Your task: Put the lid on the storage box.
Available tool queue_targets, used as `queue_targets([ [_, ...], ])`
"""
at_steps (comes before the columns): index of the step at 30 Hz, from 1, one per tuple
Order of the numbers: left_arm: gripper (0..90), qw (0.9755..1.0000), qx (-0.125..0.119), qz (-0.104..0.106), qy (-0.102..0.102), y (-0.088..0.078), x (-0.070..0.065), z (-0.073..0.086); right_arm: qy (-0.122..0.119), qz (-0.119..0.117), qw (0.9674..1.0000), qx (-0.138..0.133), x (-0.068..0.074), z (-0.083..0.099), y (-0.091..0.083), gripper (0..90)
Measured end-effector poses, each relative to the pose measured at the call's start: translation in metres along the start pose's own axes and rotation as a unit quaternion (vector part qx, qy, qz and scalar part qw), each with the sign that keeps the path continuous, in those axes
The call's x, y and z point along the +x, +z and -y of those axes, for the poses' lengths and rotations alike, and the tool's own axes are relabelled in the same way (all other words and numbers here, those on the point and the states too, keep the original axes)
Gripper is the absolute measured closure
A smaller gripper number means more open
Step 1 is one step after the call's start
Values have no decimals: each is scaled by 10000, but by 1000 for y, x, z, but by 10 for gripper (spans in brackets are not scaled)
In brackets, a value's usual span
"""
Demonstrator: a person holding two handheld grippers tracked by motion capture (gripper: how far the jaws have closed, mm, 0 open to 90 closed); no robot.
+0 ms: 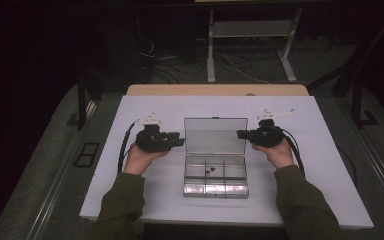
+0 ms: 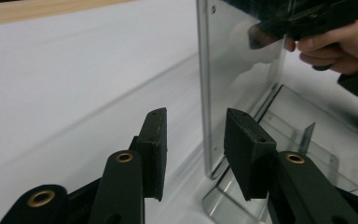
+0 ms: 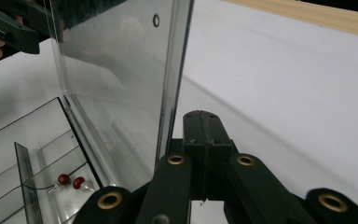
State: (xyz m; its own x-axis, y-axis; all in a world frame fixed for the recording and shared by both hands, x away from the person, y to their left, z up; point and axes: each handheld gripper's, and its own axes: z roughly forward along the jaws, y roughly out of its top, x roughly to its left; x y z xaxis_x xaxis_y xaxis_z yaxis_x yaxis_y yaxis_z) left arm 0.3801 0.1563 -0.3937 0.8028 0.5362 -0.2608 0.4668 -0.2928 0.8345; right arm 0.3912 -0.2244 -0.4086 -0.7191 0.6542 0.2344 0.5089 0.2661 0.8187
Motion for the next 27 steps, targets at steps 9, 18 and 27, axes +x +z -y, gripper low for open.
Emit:
queue_targets([
  [9, 678, 9999, -46, 64, 86, 6, -7, -1, -98, -3, 9999, 21, 5, -1, -4, 890],
  [18, 828, 9997, -117, 55, 202, 5, -11, -2, -177, 6, 9998, 26, 8, -1, -7, 890],
  [27, 852, 9994, -146, -54, 322, 2, -17, -1, -268, 31, 9996, 91, 10, 0, -9, 889],
])
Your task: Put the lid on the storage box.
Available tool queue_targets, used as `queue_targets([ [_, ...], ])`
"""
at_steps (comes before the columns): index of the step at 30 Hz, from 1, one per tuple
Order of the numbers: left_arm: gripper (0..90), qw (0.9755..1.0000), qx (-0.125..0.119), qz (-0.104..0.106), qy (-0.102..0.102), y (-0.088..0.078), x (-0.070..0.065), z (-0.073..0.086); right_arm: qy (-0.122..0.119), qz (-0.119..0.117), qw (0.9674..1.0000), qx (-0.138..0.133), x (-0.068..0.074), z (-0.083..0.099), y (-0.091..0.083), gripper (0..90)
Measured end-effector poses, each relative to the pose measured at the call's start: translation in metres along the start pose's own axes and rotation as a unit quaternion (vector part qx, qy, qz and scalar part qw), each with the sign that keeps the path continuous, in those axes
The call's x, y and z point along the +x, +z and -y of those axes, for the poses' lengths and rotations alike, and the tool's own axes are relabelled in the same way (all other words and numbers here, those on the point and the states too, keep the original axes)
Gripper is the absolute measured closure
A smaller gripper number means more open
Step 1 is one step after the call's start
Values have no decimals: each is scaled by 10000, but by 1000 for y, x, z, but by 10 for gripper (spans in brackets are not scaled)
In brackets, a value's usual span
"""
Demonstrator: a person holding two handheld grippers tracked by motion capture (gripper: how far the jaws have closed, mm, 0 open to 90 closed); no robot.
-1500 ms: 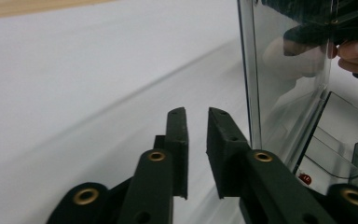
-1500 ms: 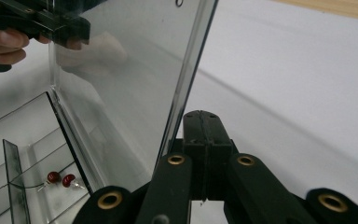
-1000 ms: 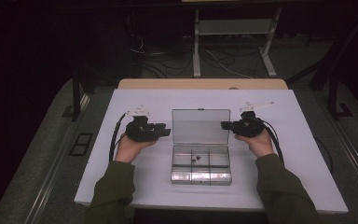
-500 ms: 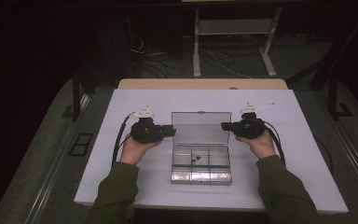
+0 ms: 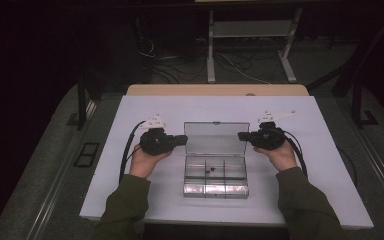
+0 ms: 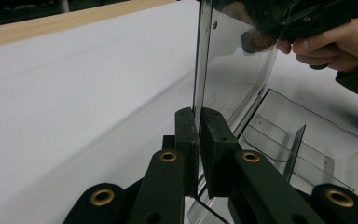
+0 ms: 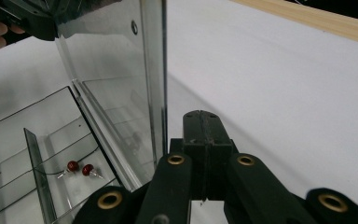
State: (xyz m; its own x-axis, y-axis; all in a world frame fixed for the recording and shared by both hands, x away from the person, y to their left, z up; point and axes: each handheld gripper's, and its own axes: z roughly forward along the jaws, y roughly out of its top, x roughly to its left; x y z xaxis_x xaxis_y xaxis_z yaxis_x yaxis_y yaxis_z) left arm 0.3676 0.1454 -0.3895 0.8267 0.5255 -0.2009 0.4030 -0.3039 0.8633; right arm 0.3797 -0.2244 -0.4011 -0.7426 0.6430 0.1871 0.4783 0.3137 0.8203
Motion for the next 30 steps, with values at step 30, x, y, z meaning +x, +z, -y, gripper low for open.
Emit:
queue_targets([
  [30, 839, 9999, 37, -75, 151, -15, -24, 10, -235, -342, 9991, 60, 28, 30, -52, 889],
])
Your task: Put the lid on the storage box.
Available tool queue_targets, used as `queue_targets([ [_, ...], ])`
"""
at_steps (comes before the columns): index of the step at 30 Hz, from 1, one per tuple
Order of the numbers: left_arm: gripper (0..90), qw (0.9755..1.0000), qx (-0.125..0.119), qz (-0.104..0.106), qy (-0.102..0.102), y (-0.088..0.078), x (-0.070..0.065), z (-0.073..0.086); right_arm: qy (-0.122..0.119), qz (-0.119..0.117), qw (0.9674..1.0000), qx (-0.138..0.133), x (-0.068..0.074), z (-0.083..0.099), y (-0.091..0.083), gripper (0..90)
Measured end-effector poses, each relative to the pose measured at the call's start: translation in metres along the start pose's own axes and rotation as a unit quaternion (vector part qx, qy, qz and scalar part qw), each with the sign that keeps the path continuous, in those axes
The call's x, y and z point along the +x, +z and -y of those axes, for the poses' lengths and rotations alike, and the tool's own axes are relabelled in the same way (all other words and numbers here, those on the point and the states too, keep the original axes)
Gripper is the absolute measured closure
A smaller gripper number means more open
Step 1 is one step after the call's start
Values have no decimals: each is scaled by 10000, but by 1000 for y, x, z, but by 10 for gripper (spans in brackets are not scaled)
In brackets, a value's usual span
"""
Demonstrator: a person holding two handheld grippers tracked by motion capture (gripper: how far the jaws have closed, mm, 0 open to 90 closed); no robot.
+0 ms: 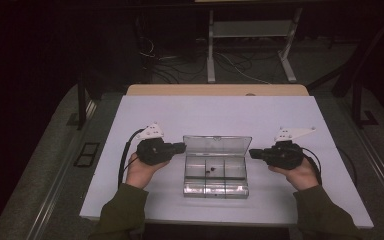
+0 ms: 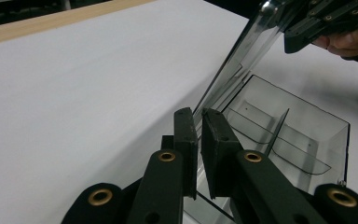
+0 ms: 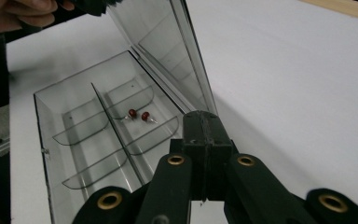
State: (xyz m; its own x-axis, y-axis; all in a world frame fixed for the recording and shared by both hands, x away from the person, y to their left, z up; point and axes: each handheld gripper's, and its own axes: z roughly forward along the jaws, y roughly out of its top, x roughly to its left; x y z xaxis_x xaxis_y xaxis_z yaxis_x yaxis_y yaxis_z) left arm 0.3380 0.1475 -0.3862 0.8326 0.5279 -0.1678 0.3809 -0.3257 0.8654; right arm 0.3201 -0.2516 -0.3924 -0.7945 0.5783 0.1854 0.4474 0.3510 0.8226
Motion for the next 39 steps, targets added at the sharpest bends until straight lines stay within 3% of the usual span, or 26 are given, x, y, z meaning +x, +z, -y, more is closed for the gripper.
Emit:
queue_targets([
  [22, 823, 9999, 144, 46, -30, -11, -6, 6, -9, -332, 9994, -47, 6, -1, 6, 889],
  [27, 885, 9996, 204, 185, -65, -15, -9, 10, -7, -378, 9993, -64, 6, -1, 5, 889],
  [33, 891, 9993, 211, 309, 7, -16, -17, 10, -12, -452, 9990, -56, 9, 2, 3, 889],
  [39, 891, 9989, 176, 420, -56, -17, -21, 14, -65, -475, 9988, -28, 14, 4, 1, 889],
])
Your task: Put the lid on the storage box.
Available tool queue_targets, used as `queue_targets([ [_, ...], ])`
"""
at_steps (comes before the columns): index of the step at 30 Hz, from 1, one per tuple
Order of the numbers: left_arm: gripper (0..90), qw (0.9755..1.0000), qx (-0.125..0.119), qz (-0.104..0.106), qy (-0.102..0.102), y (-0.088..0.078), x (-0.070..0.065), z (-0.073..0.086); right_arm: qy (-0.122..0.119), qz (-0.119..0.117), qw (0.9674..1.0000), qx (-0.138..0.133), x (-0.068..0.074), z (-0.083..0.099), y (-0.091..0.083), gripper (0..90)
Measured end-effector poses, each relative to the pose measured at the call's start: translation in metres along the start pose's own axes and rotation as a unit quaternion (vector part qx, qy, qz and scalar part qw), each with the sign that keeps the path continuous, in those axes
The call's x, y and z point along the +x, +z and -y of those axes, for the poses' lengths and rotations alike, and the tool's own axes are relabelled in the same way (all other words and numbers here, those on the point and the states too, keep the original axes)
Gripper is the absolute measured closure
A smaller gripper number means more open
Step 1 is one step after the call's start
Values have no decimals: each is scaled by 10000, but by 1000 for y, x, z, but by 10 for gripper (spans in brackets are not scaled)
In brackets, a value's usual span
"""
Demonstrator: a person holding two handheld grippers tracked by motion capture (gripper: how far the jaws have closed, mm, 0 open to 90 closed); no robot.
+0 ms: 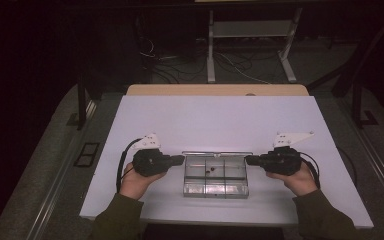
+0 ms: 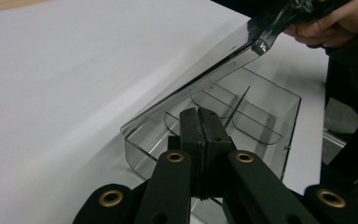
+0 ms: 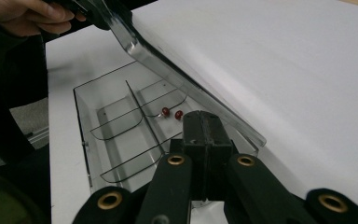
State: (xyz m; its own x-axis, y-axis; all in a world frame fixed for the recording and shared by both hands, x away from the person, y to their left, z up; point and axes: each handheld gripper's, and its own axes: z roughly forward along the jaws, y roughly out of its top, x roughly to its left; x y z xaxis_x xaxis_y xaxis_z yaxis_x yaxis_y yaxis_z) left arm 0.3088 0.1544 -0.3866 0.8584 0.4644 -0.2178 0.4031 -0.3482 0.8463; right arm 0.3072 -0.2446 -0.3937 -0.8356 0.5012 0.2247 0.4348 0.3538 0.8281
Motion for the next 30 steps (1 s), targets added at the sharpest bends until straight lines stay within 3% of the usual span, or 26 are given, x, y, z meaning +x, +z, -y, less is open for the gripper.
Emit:
queue_targets([
  [18, 890, 9997, 63, 193, 106, 2, -11, 8, -70, -63, 9999, 80, 14, 9, -3, 889],
  [30, 890, 9996, 134, 197, 169, 0, -15, 16, -61, -71, 9999, 140, 19, 16, -5, 889],
])
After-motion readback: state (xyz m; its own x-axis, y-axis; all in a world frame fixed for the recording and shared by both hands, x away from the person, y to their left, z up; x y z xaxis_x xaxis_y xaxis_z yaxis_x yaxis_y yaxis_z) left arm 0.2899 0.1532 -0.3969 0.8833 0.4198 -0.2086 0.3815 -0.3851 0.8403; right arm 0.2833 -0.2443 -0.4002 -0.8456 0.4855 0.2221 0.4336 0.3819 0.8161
